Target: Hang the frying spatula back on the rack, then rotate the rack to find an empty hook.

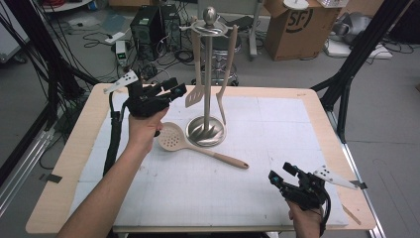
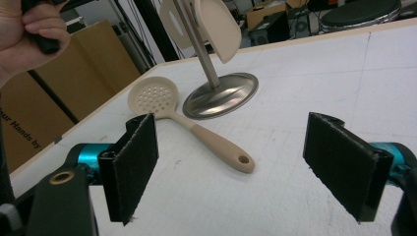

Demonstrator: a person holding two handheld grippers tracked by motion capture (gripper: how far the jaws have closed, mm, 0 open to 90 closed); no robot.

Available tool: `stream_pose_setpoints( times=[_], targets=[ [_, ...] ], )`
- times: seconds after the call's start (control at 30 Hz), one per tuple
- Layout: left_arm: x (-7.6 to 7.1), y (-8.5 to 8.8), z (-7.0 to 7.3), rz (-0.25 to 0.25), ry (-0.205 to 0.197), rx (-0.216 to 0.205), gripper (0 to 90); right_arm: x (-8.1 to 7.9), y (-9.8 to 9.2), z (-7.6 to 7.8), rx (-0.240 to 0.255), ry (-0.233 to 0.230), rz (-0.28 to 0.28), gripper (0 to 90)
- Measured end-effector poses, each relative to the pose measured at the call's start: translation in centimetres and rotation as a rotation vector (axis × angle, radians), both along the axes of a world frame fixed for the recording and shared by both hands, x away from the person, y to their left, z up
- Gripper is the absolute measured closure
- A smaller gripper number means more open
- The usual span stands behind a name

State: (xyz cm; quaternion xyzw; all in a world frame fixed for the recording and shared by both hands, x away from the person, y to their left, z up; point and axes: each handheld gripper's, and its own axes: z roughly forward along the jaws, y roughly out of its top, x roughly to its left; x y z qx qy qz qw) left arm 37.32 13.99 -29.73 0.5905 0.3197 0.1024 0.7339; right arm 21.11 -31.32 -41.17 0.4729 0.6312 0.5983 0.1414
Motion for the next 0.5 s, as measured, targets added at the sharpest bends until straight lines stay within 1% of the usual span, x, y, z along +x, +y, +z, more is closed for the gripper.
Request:
stream_pose_setpoints(
  times=[0.03, 0.17, 0.23, 0.27, 0.33, 0.43, 0.47, 0.5],
  targets=[
    [0.0, -0.1, -0.2, -0.007, 0.008, 0.005, 42.4, 0.0, 0.0, 0.0, -0.001, 0.000, 0.000, 19.9],
    [0.1, -0.7, -1.3, -0.026, 0.035, 0.051, 42.1, 0.0, 0.0, 0.0, 0.001, 0.000, -0.001, 19.9],
    [0.2, -0.9, -1.8, -0.027, 0.036, 0.069, 42.1, 0.0, 0.0, 0.1, 0.000, 0.000, 0.000, 19.9],
    [0.3, -1.0, -2.2, -0.028, 0.046, 0.081, 42.1, 0.0, 0.0, 0.1, 0.002, -0.001, 0.000, 19.9],
    [0.5, -1.2, -2.8, -0.029, 0.066, 0.087, 42.6, 0.0, -0.1, 0.0, 0.002, 0.000, -0.001, 19.9],
    [0.9, -1.6, -3.9, -0.033, 0.108, 0.119, 44.6, -0.1, -0.1, 0.1, 0.004, -0.004, -0.002, 19.9],
    [1.0, -1.8, -4.3, -0.035, 0.131, 0.134, 46.4, -0.1, -0.2, 0.1, 0.004, -0.004, -0.002, 19.9],
    [1.1, -1.9, -4.6, -0.034, 0.146, 0.141, 48.4, -0.1, -0.2, 0.1, 0.006, -0.008, -0.003, 19.9]
  ],
)
